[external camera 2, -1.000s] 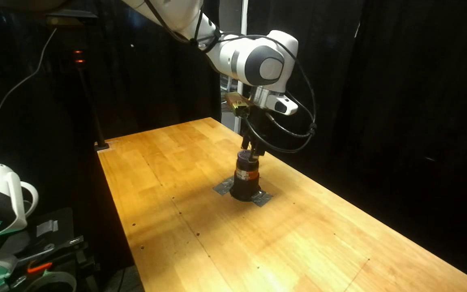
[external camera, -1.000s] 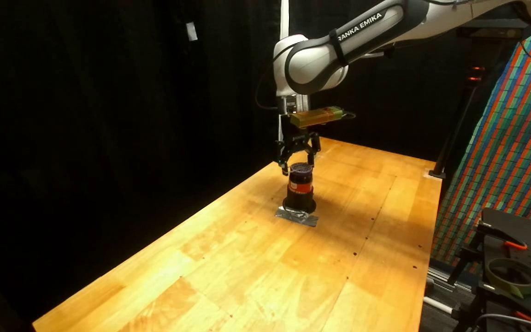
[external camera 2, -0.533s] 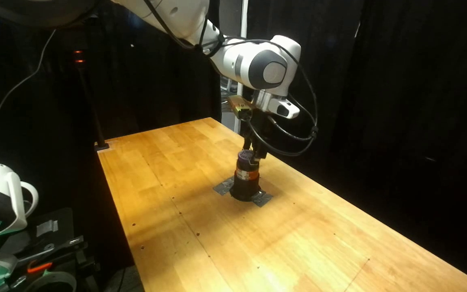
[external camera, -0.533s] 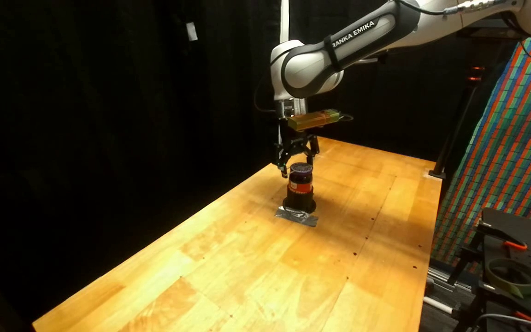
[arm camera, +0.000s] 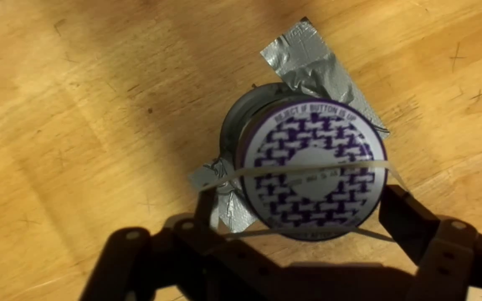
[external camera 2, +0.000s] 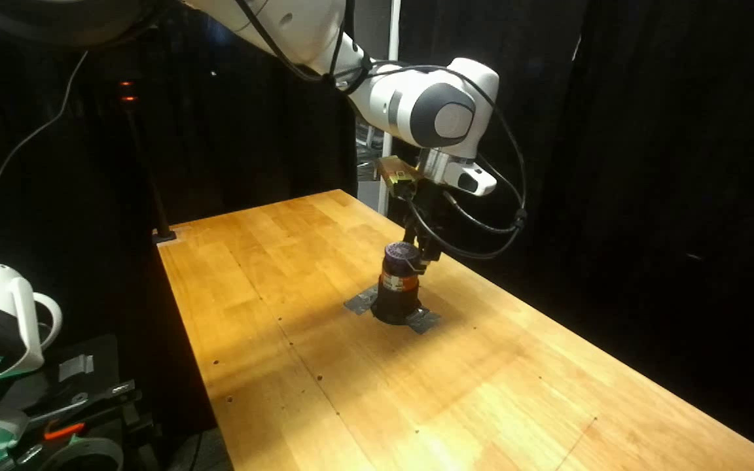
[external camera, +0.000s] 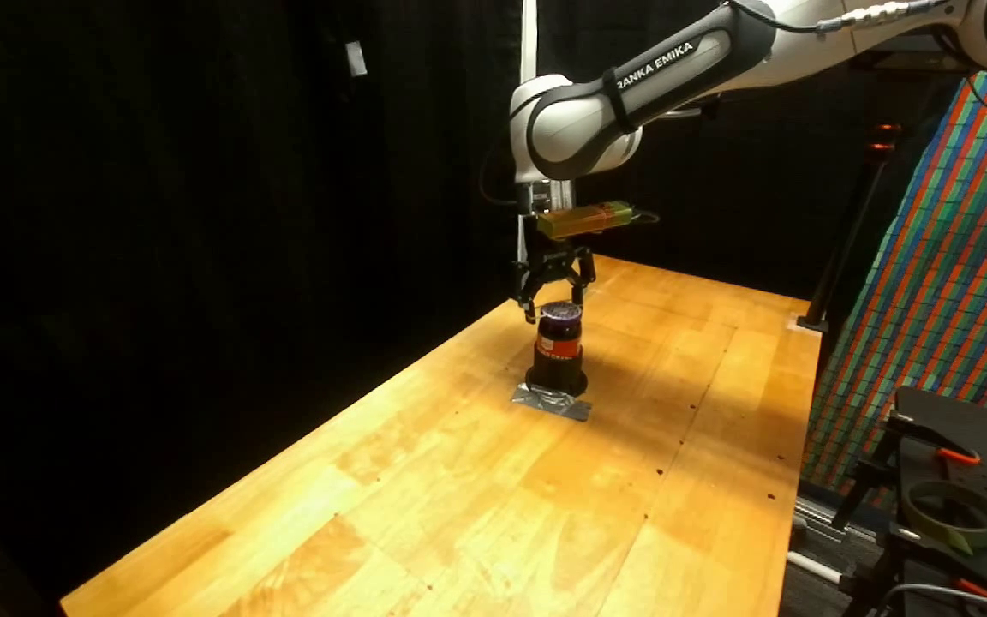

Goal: Put the elastic around the bottle

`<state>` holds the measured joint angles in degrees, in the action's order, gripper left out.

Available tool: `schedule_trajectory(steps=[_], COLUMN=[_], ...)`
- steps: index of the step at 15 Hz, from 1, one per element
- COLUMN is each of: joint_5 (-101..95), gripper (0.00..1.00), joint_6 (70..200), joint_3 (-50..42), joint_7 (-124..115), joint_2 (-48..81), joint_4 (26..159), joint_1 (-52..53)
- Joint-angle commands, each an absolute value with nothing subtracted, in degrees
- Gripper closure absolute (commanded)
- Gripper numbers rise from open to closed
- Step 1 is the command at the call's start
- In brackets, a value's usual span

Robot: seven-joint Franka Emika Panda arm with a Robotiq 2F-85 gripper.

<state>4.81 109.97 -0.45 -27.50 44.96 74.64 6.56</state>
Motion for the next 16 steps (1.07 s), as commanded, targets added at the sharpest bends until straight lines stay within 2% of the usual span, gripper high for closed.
schedule_trajectory(steps=[1, 7, 16], joint_5=[5.6, 8.3, 12.1], gripper=[0.0, 0.0, 0.0], joint_6=[112.3, 111.3, 113.4], joint_3=[-1.6, 0.0, 2.7], joint_7=[-27.6, -24.9, -16.8], joint_2=[46.5, 45.2, 35.4], joint_4=[72.9, 75.8, 90.2], joint_1=[5.9, 4.0, 4.5])
